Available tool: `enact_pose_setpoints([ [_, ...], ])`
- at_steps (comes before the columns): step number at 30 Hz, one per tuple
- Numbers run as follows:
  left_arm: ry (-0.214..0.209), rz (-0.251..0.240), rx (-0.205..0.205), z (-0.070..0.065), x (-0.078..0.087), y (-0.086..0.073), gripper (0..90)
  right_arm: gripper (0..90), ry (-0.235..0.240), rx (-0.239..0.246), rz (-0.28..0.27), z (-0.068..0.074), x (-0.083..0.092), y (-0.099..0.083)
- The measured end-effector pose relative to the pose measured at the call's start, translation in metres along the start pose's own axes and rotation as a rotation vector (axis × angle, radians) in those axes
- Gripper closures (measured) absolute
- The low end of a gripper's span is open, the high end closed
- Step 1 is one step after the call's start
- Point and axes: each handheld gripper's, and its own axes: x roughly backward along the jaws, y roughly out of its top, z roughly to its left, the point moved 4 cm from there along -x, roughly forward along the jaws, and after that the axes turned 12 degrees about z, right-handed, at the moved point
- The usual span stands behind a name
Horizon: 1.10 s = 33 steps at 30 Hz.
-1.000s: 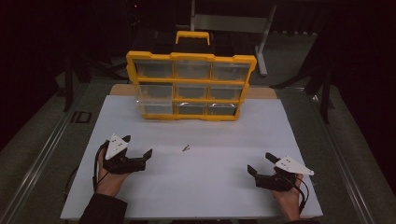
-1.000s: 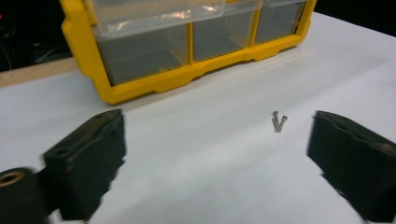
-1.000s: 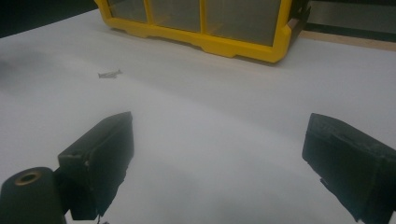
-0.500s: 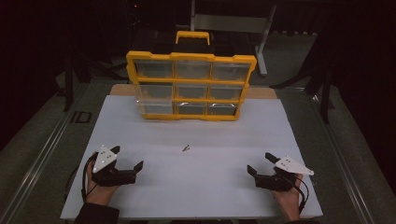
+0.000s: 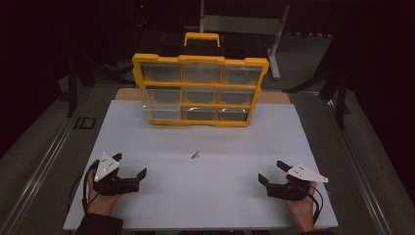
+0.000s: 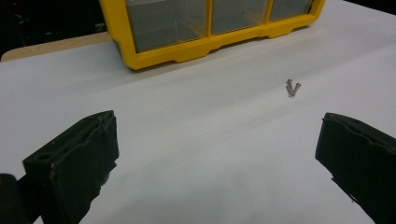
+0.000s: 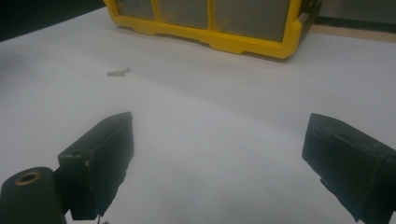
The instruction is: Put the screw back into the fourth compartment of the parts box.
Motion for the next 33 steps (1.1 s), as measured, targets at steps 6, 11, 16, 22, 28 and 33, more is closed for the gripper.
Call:
enact_pose_setpoints([
  [6,0.01,0.012,-0.003,0.0,-0.002,-0.002,0.2,9.2,0.026,-0.002,0.022,0.003,0.0,0.013],
  [11,0.019,0.008,0.005,0.001,-0.001,-0.002,0.2,9.2,0.029,0.066,0.077,0.009,-0.004,0.031],
  [16,0.022,0.006,0.007,0.001,0.0,-0.002,0.2,9.2,0.048,0.113,0.105,0.015,-0.009,0.055],
  [22,0.027,0.008,0.017,0.003,-0.001,-0.003,0.2,9.3,0.061,0.143,0.146,0.022,-0.016,0.086],
  [28,0.03,0.007,0.026,0.004,-0.001,-0.003,0.2,9.3,0.06,0.182,0.183,0.031,-0.027,0.111],
  [33,0.029,0.01,0.021,0.004,-0.002,-0.003,0.2,9.3,0.062,0.229,0.209,0.042,-0.038,0.127],
])
